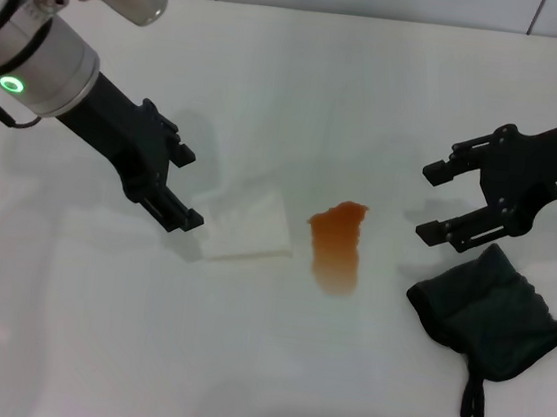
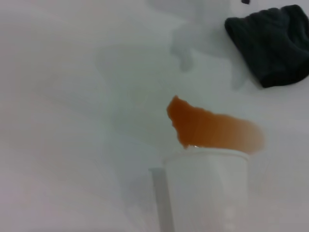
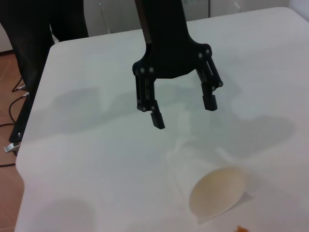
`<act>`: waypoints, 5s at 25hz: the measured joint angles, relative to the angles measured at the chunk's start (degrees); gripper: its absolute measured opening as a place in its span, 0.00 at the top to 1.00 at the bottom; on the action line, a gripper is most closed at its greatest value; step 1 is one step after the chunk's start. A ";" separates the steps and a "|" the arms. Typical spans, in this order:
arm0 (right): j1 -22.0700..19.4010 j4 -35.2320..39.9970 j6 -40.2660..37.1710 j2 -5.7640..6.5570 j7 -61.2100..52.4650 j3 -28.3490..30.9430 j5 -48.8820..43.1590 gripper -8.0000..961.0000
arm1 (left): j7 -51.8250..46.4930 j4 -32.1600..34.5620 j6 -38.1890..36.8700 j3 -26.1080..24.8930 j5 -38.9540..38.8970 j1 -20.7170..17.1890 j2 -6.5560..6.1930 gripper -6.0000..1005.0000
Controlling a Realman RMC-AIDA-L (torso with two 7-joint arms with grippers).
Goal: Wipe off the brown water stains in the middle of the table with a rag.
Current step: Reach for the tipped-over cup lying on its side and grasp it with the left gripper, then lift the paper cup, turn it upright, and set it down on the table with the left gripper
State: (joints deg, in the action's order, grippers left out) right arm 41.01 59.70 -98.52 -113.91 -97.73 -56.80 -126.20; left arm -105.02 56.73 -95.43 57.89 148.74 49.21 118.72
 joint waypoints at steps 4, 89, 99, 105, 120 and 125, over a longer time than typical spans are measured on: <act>-0.03 0.04 0.00 -0.06 0.00 -0.21 -0.01 0.20 | -0.01 -0.28 1.30 1.33 -0.43 0.21 0.21 0.14; 0.86 0.33 2.55 -0.87 0.06 -4.02 -0.14 0.20 | 2.01 -11.32 23.65 17.20 -13.45 -2.53 0.48 0.29; 0.73 1.60 1.98 -0.87 -0.29 -4.03 -0.18 0.20 | 12.81 -3.04 23.17 11.54 -27.10 -14.30 0.31 0.28; 0.73 1.65 1.88 -1.01 -0.32 -4.09 0.06 0.20 | 28.05 -9.28 22.38 6.53 -41.11 -19.81 0.23 0.28; 0.33 1.59 2.20 -1.26 -0.43 -4.10 0.44 0.20 | 63.40 -36.79 22.74 -6.78 -58.54 -22.41 0.28 0.28; 0.22 1.46 2.25 -1.31 -0.44 -4.10 0.50 0.20 | 66.64 -40.92 25.87 -6.80 -59.84 -22.46 0.52 0.28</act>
State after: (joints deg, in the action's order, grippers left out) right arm 41.23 61.16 -96.26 -115.22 -98.18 -60.91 -125.71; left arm -38.37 15.81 -69.56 51.09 88.90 26.75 119.25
